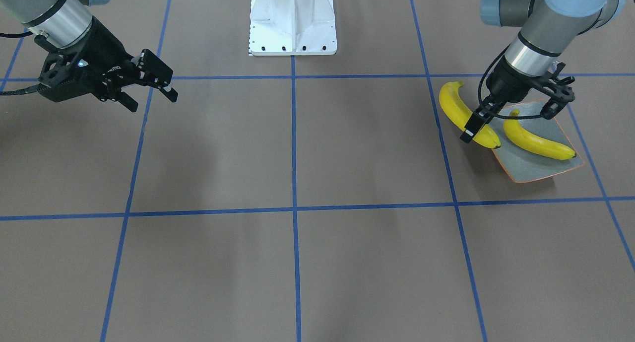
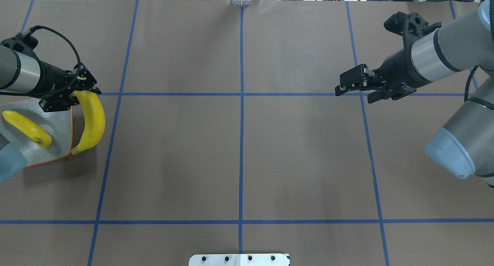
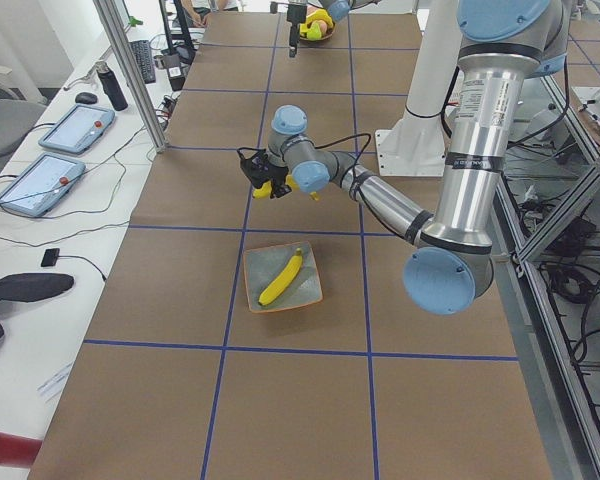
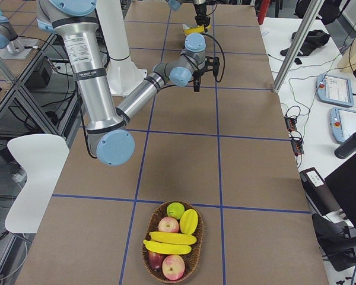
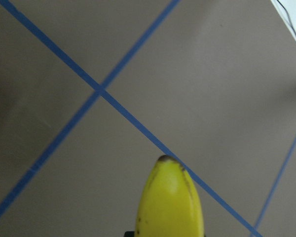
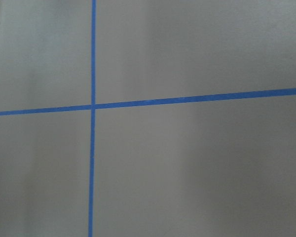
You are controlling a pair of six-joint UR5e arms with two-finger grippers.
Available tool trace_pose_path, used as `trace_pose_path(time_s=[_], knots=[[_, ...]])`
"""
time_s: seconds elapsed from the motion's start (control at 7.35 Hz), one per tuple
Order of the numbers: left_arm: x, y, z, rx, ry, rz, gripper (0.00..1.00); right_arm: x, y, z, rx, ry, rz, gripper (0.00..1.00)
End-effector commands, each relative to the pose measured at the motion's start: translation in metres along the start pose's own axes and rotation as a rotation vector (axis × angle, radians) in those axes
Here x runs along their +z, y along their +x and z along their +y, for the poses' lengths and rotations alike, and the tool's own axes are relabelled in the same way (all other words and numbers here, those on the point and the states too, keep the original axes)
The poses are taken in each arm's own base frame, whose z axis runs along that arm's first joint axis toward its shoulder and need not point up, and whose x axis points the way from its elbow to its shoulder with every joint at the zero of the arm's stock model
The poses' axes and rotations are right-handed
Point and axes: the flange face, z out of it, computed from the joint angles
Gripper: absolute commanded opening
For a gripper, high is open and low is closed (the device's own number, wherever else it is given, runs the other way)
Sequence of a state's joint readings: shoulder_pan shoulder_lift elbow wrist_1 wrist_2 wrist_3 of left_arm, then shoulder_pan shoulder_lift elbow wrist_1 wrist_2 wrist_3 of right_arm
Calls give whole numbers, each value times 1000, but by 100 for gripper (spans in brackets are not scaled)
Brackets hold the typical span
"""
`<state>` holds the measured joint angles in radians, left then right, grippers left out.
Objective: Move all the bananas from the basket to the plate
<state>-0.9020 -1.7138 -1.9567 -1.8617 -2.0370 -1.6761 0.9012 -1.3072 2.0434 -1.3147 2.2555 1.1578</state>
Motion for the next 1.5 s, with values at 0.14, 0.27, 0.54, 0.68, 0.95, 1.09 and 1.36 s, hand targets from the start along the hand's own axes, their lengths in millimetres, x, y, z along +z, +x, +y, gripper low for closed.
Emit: trace_pose_path(time_s=[0.14, 0.27, 0.54, 0.68, 0.95, 1.09, 1.36], knots=[[21, -29, -19, -38, 31, -248, 0, 7, 19, -4, 28, 1, 33, 100], [26, -36, -38, -80, 50, -283, 0, 10, 24, -3, 34, -2, 41, 100], [27, -54, -80, -198, 93, -364, 0, 8, 26, -2, 36, 0, 43, 100], [44, -46, -98, -246, 106, -390, 0, 8, 29, -1, 36, 2, 46, 100], [57, -51, -122, -295, 118, -416, 0, 7, 25, -2, 30, 10, 44, 100], [67, -57, -126, -305, 116, -433, 0, 6, 23, -2, 27, 14, 42, 100], [72, -61, -131, -307, 117, -436, 0, 5, 22, -2, 26, 15, 39, 100]])
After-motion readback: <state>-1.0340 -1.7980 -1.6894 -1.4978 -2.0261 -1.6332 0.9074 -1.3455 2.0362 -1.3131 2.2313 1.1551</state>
